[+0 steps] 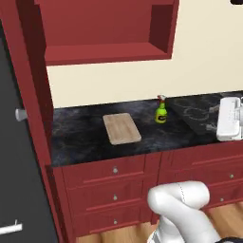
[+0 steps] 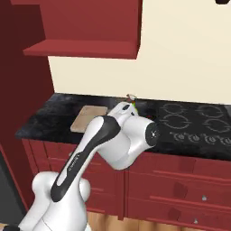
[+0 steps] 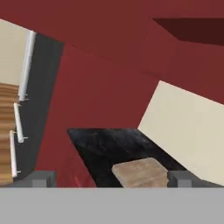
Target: Grab the spray bottle from the cabinet, then place it next to the cutting board for sanitizing. Then grab the dish brush from the countertop next to the sink and place it next to the cutting board.
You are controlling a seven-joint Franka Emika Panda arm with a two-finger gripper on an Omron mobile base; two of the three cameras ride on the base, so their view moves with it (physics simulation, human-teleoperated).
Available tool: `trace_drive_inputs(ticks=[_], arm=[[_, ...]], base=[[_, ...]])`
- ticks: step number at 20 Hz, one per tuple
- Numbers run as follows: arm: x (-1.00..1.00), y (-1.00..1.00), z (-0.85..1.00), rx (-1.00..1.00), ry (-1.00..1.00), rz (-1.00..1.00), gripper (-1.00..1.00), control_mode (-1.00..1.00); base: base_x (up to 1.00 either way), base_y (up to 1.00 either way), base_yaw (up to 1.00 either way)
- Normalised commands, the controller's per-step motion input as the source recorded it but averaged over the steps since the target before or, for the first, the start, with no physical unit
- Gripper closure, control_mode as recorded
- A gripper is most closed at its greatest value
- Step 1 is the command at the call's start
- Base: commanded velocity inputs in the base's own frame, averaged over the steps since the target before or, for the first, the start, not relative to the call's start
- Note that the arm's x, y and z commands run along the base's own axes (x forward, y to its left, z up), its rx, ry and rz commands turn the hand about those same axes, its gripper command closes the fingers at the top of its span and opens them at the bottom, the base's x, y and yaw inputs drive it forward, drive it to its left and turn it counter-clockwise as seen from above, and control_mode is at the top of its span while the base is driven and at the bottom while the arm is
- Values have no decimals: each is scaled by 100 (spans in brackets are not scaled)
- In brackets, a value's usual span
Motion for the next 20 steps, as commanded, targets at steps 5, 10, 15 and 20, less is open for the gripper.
trace_drive_inputs(ticks=[5, 10, 15, 20], arm=[[0, 0, 0, 0, 0, 0, -100, 100], [0, 0, 0, 0, 0, 0, -100, 100], [0, 0, 0, 0, 0, 0, -100, 100], [0, 0, 0, 0, 0, 0, -100, 100]], base=[[0, -53, -83], [0, 0, -100], [0, 0, -100], [0, -1, -100]])
